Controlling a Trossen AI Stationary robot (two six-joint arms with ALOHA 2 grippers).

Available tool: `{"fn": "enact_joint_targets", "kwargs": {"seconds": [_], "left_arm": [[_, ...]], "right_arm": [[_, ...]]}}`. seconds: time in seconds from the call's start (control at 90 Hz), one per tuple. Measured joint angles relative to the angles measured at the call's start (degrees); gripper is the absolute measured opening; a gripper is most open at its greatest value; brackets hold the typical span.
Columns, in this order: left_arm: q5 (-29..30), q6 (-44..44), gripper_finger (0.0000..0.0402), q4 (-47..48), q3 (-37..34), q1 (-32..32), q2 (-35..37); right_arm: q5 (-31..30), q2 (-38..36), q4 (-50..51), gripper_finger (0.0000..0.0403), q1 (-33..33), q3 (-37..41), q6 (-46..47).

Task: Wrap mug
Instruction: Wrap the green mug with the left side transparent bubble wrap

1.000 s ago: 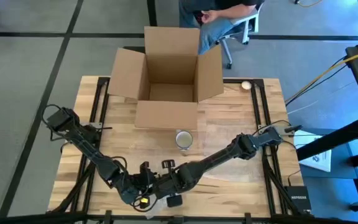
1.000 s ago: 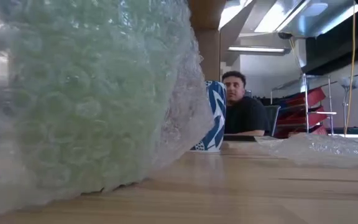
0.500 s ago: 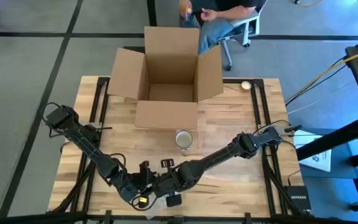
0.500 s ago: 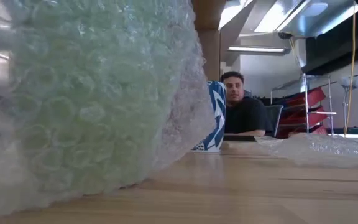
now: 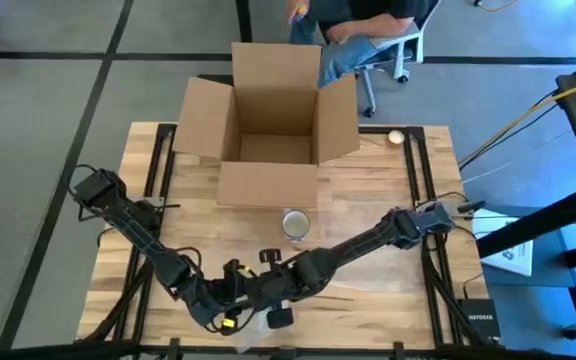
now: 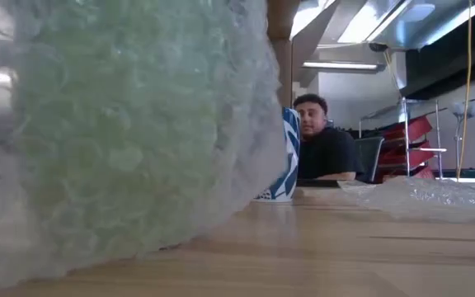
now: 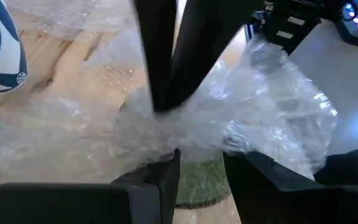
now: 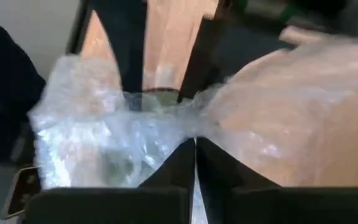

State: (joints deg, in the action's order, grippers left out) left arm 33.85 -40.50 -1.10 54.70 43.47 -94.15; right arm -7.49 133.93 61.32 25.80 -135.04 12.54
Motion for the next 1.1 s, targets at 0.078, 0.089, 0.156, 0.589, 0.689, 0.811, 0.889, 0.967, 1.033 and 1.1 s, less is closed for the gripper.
{"fn": "enact_joint_targets", "kwargs": {"seconds": [0.078,0.089,0.156,0.589,0.689,0.811,0.889,0.967,1.033,1.1], "left_arm": [[0.1,-0.8,0.0105,1.0,0.0,0.0,0.0],[0.2,-1.0,0.0105,1.1,0.0,0.0,0.0],[0.2,-1.6,0.0105,1.7,0.0,0.0,0.0],[0.2,-2.8,0.0105,2.2,0.1,-0.1,0.1],[0.3,-2.6,0.0105,2.2,0.1,-0.1,0.1],[0.2,-2.6,0.0105,2.2,0.1,-0.1,0.1],[0.2,-2.6,0.0105,2.2,0.1,-0.1,0.1],[0.2,-2.6,0.0105,2.2,0.1,-0.1,0.1],[0.2,-2.6,0.0105,2.2,0.1,-0.1,0.1],[0.2,-2.6,0.0105,2.2,0.1,-0.1,0.2]], "right_arm": [[0.0,-1.3,1.2,0.0001,0.0,-0.2,0.0],[-0.1,-1.3,1.4,0.0001,0.0,-0.2,0.0],[-0.5,-1.6,1.7,0.0001,0.0,-0.1,0.1],[2.3,-0.1,-1.0,0.0001,0.8,0.7,0.8],[2.1,-0.3,-1.4,0.0001,0.9,0.6,0.9],[3.0,-0.2,-1.2,0.0001,0.9,0.7,3.4],[3.0,0.0,-1.3,0.0003,0.8,0.7,3.7],[3.0,0.3,-1.2,0.0018,0.8,0.7,3.6],[2.3,0.5,-1.3,0.0042,0.7,0.7,3.2],[1.0,0.5,-1.2,0.0073,0.7,0.5,2.1]]}}
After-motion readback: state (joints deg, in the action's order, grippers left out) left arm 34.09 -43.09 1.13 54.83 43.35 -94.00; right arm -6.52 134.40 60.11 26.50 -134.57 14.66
